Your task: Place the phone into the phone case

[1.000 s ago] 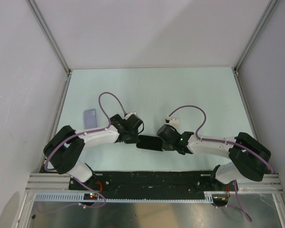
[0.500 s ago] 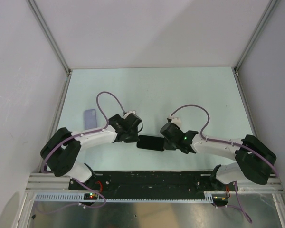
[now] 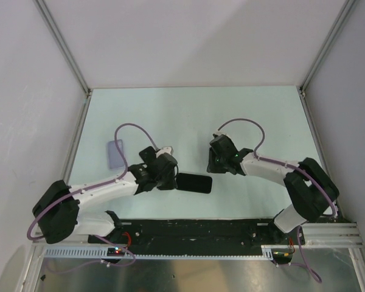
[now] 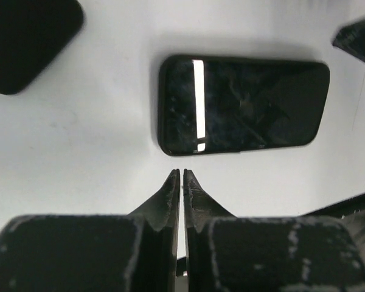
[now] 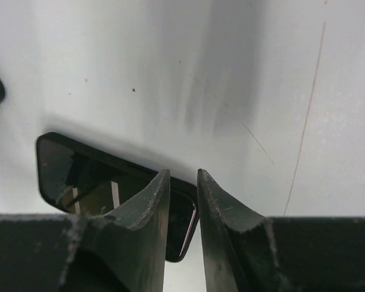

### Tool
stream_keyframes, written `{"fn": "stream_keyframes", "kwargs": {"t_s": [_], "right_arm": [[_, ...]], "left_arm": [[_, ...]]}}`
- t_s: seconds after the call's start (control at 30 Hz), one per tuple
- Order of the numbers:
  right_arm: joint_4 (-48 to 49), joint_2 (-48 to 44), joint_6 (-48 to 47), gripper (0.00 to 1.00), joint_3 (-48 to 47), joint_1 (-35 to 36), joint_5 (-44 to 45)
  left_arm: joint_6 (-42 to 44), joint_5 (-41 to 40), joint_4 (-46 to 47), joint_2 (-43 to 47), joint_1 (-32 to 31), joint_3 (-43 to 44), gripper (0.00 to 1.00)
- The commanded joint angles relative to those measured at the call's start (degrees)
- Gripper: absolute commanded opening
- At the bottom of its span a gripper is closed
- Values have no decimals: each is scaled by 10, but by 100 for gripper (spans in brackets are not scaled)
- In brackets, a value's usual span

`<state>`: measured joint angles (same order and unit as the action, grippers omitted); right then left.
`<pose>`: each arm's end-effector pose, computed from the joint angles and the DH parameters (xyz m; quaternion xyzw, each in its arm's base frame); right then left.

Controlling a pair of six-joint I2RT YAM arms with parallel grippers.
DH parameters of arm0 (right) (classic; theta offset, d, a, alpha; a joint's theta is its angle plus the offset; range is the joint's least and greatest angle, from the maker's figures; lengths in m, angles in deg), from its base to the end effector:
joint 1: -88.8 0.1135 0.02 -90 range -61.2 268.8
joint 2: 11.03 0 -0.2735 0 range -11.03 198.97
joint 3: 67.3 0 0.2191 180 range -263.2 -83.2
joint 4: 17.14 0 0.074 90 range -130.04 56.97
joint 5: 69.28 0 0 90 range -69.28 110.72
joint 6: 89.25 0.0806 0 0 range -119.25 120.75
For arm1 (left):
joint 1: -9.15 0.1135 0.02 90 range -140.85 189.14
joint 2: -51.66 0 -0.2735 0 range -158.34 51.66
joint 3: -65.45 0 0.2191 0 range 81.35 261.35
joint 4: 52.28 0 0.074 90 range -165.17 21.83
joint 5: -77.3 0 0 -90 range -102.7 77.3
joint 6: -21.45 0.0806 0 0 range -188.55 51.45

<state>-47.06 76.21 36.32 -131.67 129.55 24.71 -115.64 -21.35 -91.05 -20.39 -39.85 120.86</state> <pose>0.2325 0.1929 0.1786 -0.0317 0.9467 0.1711 0.2711 0.1619 -0.1678 0.1844 -0.0065 0.9523 -0.1723 0.2517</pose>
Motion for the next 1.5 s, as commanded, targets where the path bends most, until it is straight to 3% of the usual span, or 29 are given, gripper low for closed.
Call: {"fn": "stream_keyframes", "kwargs": {"t_s": [0.0, 0.4, 0.93, 1.23, 1.47], "right_arm": [[20, 42, -32, 29, -31, -1, -31], [9, 63, -34, 27, -18, 17, -30], [8, -63, 68, 25, 109, 99, -51], [14, -127, 75, 30, 111, 96, -24], [25, -84, 81, 29, 90, 123, -18]], "left_arm": [[-43, 0, 4, -17, -44, 4, 7], [-72, -24, 30, -131, -59, 30, 0], [-3, -27, 43, -222, 46, 115, 0], [-14, -16, 50, -173, 42, 74, 0], [-19, -9, 54, -140, 39, 49, 0]]}}
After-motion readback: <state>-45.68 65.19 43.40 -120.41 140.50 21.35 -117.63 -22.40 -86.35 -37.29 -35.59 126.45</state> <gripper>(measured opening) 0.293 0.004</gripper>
